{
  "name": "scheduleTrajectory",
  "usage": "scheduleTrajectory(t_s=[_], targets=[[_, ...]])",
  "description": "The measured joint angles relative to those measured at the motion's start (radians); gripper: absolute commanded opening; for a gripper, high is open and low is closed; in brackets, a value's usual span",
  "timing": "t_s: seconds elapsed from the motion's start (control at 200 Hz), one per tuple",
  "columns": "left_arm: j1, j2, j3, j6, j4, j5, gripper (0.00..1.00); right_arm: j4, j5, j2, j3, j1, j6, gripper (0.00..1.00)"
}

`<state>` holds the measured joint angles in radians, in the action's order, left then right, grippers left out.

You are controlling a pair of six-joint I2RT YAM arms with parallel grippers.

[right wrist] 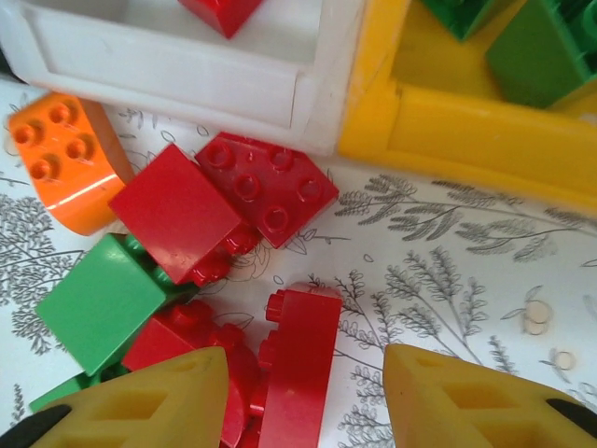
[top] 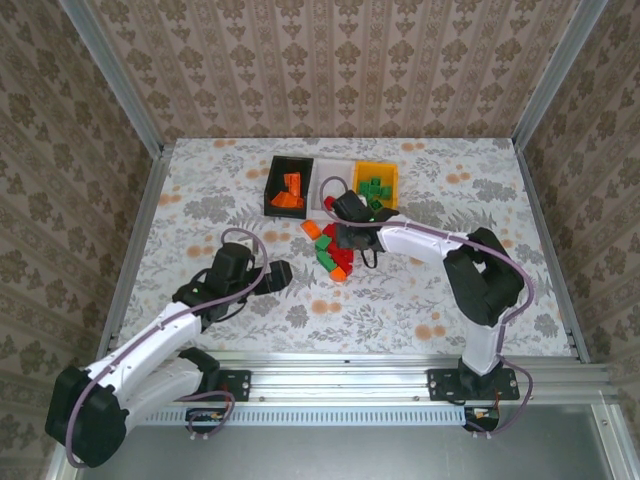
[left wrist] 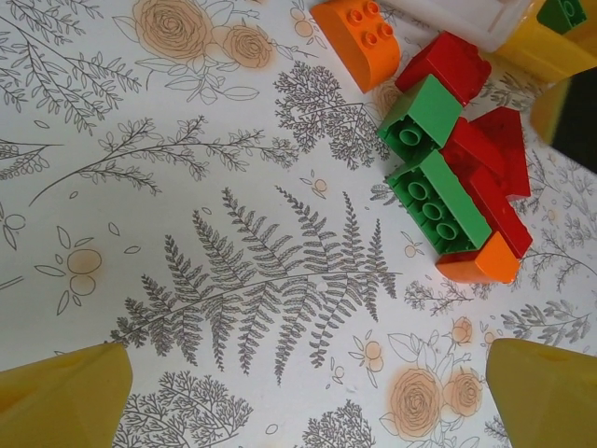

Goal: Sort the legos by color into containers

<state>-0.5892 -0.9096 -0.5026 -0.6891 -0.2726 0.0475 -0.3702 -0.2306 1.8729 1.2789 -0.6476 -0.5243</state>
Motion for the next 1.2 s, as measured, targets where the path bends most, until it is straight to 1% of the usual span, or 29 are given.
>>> scheduleTrajectory(t_s=[0.19,0.34,0.54,0.595,0.685,0.75,0.835,0.91,0.96,1.2], targets=[[-0.007,0.025,0.016,-0.011,0.008,0.002,0.99,0.040,0.002,0.066,0.000,0.003,-0.039,0.44],[-0.008,0.049,0.032,-0.016,0.007,0.001,0.99,0.080,0.001,0.067,-0.018,0.013,-0.055,0.42],[-0.008,0.045,0.032,-0.018,0.008,0.001,0.99,0.110,0.001,0.067,-0.049,0.038,-0.059,0.41],[-0.008,0.035,0.032,-0.018,0.013,0.002,0.99,0.110,0.001,0.067,-0.061,0.042,-0.059,0.38],[-0.008,0.017,0.032,-0.018,0.017,0.002,0.99,0.114,0.001,0.066,-0.069,0.043,-0.059,0.35],[-0.010,0.006,0.032,-0.019,0.020,0.002,0.99,0.113,0.007,0.066,-0.078,0.043,-0.058,0.36],[-0.014,0.003,0.032,-0.019,0.020,0.002,0.99,0.112,0.014,0.066,-0.089,0.041,-0.058,0.42],[-0.014,0.003,0.032,-0.019,0.022,0.002,0.99,0.116,0.018,0.065,-0.092,0.040,-0.058,0.44],[-0.014,0.003,0.032,-0.019,0.024,0.002,0.99,0.116,0.018,0.064,-0.092,0.040,-0.056,0.47],[-0.014,0.007,0.032,-0.018,0.026,0.002,0.99,0.100,0.013,0.034,-0.127,0.029,-0.055,0.47]])
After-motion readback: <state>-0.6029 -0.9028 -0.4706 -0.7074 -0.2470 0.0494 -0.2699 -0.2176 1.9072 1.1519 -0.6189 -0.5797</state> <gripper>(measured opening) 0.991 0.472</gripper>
